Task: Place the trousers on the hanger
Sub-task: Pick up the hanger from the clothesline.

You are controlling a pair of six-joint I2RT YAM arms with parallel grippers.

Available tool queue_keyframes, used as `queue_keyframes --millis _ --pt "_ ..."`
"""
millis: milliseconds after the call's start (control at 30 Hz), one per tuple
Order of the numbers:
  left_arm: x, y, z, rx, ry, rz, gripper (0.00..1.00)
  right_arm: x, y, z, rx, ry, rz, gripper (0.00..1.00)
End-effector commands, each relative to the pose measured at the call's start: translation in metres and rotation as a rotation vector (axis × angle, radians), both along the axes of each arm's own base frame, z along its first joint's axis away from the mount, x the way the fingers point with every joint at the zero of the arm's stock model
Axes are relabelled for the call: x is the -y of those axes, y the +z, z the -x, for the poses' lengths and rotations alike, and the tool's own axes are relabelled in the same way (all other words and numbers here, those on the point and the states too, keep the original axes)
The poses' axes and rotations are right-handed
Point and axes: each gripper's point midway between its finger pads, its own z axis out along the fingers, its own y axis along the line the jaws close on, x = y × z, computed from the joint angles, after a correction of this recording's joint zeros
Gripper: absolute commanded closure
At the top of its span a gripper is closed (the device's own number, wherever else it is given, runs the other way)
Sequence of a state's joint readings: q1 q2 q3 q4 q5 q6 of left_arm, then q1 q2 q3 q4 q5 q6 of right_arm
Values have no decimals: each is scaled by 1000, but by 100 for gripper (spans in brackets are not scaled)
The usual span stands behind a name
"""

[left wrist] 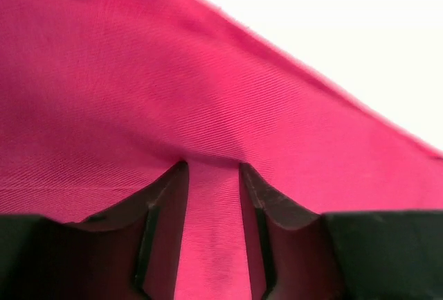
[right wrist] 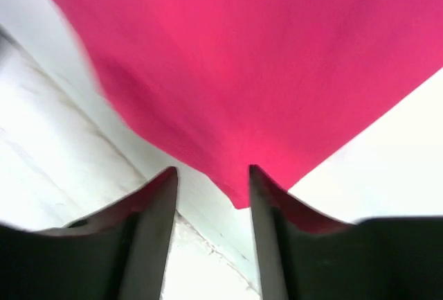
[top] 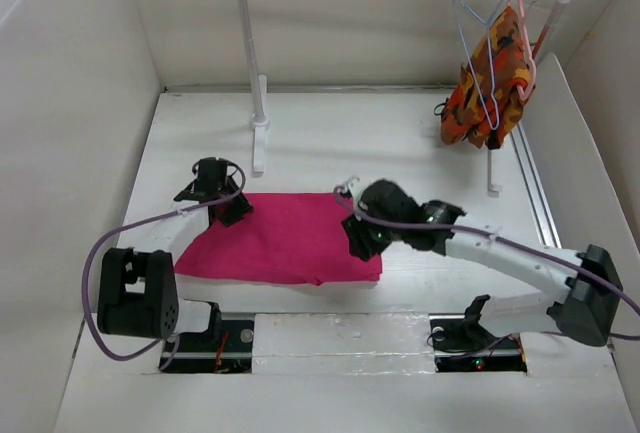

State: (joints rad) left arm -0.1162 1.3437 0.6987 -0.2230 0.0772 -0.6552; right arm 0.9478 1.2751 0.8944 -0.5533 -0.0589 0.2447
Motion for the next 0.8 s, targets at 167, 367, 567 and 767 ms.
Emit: queue_keyframes --millis 167,367,567,767 --pt "38 160 -44 438 -129 -25 100 93 297 -140 743 -239 -128 100" --pt "76 207 -36 560 -297 130 100 179 372 -215 910 -397 -88 86" --pt "108 255 -54 726 -477 146 96 256 342 -271 818 -501 -56 45" --pt "181 334 -61 858 -553 -6 85 279 308 -288 750 -524 -47 45"
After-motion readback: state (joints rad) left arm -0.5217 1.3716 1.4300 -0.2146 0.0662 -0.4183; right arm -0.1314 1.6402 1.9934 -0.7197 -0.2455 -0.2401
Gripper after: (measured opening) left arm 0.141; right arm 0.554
